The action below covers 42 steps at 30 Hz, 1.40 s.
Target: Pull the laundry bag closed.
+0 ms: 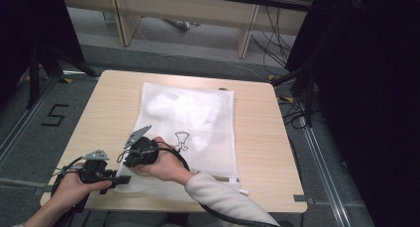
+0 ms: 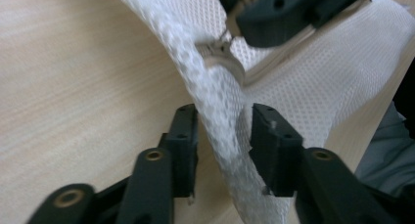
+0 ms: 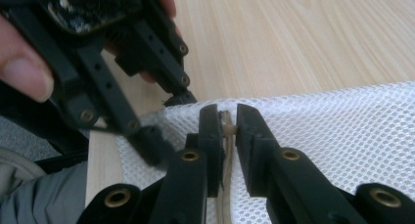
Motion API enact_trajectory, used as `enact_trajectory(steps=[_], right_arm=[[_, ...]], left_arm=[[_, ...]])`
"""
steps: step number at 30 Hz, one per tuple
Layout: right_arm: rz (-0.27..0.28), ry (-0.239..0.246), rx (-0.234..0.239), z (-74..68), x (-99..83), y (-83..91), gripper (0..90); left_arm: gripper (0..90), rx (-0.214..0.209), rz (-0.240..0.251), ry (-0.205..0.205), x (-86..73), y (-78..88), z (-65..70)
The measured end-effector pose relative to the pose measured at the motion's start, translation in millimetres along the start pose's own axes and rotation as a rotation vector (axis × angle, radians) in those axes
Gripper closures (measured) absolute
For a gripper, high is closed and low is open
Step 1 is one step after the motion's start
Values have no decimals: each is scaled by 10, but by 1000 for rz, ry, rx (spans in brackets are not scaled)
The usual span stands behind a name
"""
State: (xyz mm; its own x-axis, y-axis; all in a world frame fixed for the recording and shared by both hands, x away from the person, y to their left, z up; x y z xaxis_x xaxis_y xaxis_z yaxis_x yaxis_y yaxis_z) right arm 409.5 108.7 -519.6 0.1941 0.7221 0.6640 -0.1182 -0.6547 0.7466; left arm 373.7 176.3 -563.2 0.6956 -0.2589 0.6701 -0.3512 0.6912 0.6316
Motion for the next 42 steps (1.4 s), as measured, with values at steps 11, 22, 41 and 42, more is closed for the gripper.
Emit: enact_trajectory(steps=[11, 22, 41, 42], right_arm=[[-19, 22, -4, 5, -124, 35, 820], [-51, 12, 8, 24, -326, 64, 823], [-87, -5, 19, 28, -498, 72, 823], [-89, -5, 19, 27, -509, 70, 823]], left_arm=[[842, -8, 41, 2, 67, 54, 48], [851, -38, 103, 31, 129, 96, 78], [848, -33, 127, 21, 156, 125, 81], [848, -35, 123, 18, 152, 125, 84]])
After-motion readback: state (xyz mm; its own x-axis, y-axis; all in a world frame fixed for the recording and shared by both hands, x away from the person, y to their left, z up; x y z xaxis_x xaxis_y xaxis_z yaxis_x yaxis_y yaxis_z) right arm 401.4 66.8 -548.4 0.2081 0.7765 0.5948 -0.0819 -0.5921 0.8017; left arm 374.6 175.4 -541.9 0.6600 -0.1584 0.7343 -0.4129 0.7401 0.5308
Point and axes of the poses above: each handheld gripper's, and its own axes: y roughly backward along the jaws, x roughly out of its top, z roughly to its right, the point moved 9 cm from there along -y, roughly forward along the jaws, and after that the axes turned 2 degrees about -x, right-handed, at the moved point
